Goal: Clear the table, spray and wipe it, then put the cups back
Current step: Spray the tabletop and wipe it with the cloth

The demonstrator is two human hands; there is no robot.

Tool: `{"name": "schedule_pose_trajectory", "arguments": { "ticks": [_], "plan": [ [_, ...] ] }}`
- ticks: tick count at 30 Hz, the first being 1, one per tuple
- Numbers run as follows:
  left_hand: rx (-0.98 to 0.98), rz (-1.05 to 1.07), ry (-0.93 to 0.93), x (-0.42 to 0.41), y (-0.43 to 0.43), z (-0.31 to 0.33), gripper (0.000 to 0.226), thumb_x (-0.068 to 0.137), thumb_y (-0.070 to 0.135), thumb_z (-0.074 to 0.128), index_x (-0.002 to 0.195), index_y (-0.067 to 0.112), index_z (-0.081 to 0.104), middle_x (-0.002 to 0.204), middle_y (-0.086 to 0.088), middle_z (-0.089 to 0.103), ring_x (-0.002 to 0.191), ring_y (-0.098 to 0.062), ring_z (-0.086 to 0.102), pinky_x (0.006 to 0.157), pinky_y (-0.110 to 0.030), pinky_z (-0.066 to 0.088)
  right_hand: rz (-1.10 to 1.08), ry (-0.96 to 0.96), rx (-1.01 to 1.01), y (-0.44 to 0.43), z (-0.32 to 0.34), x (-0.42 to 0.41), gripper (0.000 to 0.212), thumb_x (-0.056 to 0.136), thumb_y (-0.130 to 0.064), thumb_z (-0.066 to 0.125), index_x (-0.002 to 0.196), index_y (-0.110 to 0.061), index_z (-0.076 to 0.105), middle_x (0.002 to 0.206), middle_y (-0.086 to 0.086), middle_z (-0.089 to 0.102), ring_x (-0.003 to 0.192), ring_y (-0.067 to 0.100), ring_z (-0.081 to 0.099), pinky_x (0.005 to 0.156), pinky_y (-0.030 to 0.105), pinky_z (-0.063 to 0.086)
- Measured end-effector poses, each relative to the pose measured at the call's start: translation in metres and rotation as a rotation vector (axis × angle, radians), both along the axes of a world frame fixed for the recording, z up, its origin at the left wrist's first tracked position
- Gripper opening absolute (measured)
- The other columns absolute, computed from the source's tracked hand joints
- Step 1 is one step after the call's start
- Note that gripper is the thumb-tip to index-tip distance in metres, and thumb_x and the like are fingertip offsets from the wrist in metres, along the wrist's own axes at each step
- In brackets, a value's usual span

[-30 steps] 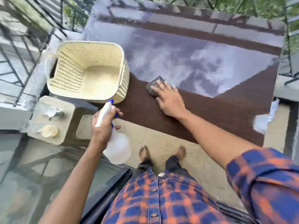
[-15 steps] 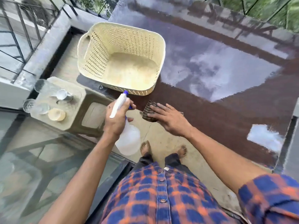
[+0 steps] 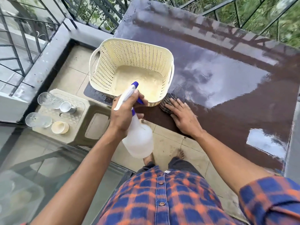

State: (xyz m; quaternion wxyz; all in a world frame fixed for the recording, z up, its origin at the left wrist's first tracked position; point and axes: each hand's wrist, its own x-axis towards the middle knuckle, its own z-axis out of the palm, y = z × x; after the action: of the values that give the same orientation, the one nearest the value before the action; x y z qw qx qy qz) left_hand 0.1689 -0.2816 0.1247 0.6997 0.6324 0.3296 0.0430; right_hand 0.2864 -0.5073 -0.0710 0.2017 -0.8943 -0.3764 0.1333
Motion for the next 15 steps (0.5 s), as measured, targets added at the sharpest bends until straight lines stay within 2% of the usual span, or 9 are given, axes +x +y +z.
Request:
{"name": "schedule_pose_trajectory", "arguments": {
  "ticks": [4, 9, 12, 15],
  "plan": [
    [-0.071, -0.016, -0.045, 0.03, 0.002, 0.025, 0.026, 0.103, 0.032, 0.051, 0.088, 0.015, 0.064, 0.087, -0.006, 0.072, 0.09, -0.018, 0.072, 0.06, -0.026, 0.054, 0.043, 0.014, -0.025, -0.002, 0.002, 0.016, 0.049, 0.104, -0.028, 0.048, 0.151, -0.039, 0.038, 0.165, -0.011, 0.024, 0.155, 0.017, 0.015, 0.126, 0.044, 0.012],
    [-0.19, -0.079, -0.04, 0.087, 0.0, 0.059, 0.025, 0.102, 0.035, 0.048, 0.085, 0.022, 0.061, 0.084, 0.002, 0.071, 0.092, -0.016, 0.07, 0.071, -0.033, 0.041, 0.123, 0.046, -0.053, -0.001, 0.008, 0.072, 0.053, 0.104, -0.027, 0.048, 0.153, -0.04, 0.034, 0.166, -0.011, 0.02, 0.155, 0.017, 0.012, 0.125, 0.046, 0.014],
    [-0.221, -0.086, -0.077, 0.129, -0.005, 0.067, 0.023, 0.099, 0.036, 0.053, 0.085, 0.02, 0.06, 0.082, -0.001, 0.071, 0.089, -0.019, 0.068, 0.07, -0.032, 0.04, 0.128, 0.064, -0.063, 0.002, 0.008, 0.116, 0.053, 0.104, -0.025, 0.049, 0.153, -0.04, 0.035, 0.166, -0.011, 0.02, 0.155, 0.018, 0.013, 0.125, 0.047, 0.013],
    [-0.278, -0.08, -0.105, 0.173, -0.01, 0.069, 0.024, 0.086, 0.041, 0.059, 0.084, 0.018, 0.062, 0.082, -0.005, 0.071, 0.087, -0.023, 0.069, 0.066, -0.032, 0.04, 0.126, 0.07, -0.078, 0.008, 0.011, 0.168, 0.052, 0.104, -0.025, 0.049, 0.152, -0.04, 0.035, 0.166, -0.011, 0.02, 0.155, 0.019, 0.014, 0.123, 0.048, 0.012]
  ]
}}
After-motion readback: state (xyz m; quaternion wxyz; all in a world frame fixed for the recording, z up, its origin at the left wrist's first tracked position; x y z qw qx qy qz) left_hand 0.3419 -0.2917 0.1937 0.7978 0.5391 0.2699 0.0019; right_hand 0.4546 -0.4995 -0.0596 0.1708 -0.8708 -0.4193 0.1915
